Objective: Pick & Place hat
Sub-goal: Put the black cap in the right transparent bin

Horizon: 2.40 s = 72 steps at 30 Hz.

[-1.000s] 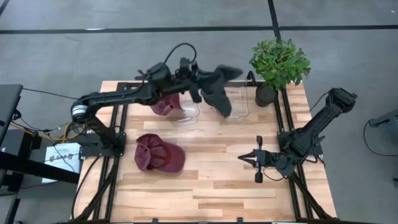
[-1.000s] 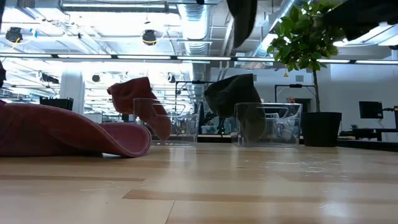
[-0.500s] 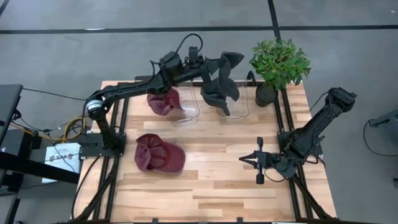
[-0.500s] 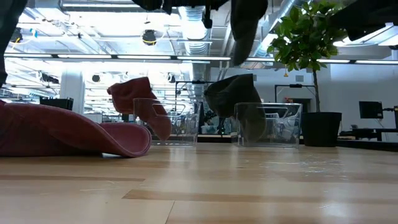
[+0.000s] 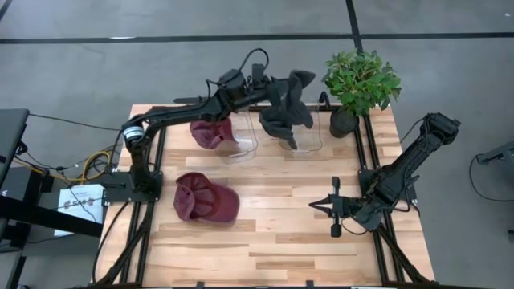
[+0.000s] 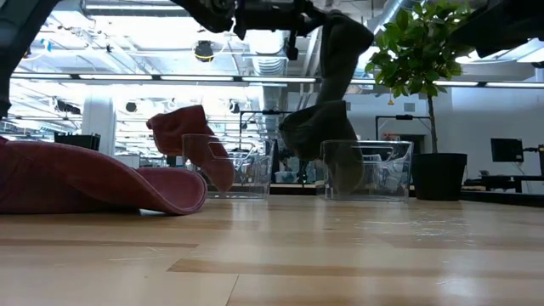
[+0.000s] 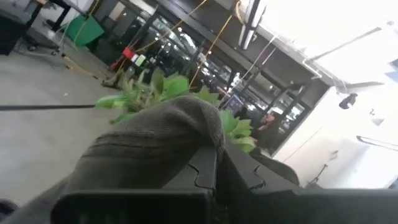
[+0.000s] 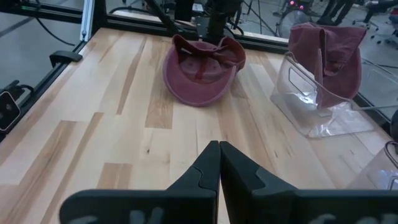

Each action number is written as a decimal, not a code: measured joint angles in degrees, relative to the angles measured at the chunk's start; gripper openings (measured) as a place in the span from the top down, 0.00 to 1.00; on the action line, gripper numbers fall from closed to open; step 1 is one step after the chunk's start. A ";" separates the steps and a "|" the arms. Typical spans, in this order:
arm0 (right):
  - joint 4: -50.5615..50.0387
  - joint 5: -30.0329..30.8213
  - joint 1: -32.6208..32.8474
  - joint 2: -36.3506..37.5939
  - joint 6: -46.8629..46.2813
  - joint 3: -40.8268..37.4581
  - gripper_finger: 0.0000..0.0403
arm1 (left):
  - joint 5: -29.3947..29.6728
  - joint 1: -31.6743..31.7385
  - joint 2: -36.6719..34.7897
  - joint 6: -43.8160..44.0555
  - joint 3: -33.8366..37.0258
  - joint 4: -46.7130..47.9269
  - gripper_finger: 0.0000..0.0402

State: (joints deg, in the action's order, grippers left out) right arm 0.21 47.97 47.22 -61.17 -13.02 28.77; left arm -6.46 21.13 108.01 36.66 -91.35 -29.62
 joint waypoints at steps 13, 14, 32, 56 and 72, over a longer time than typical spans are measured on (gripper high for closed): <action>-0.07 -0.04 0.00 0.00 1.01 0.00 1.00 | 2.36 -0.23 2.64 1.79 0.03 -2.61 0.97; -0.06 -0.04 0.00 0.00 1.01 0.00 1.00 | 2.34 -0.23 3.03 1.80 0.02 -3.13 0.97; -0.07 -0.15 0.00 0.00 0.99 0.00 1.00 | -0.74 -0.25 4.02 1.80 0.10 -2.35 0.97; -1.16 -0.15 0.00 -0.04 -2.52 -0.01 1.00 | -9.13 1.57 3.87 -0.81 1.41 1.60 0.97; -1.87 -0.13 0.04 -0.07 -4.04 -0.02 1.00 | -12.03 2.65 3.76 1.22 8.46 1.21 0.97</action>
State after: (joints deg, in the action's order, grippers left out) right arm -1.65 47.83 47.27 -61.23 -17.06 28.75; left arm -18.49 23.78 111.77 37.88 -82.89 -28.41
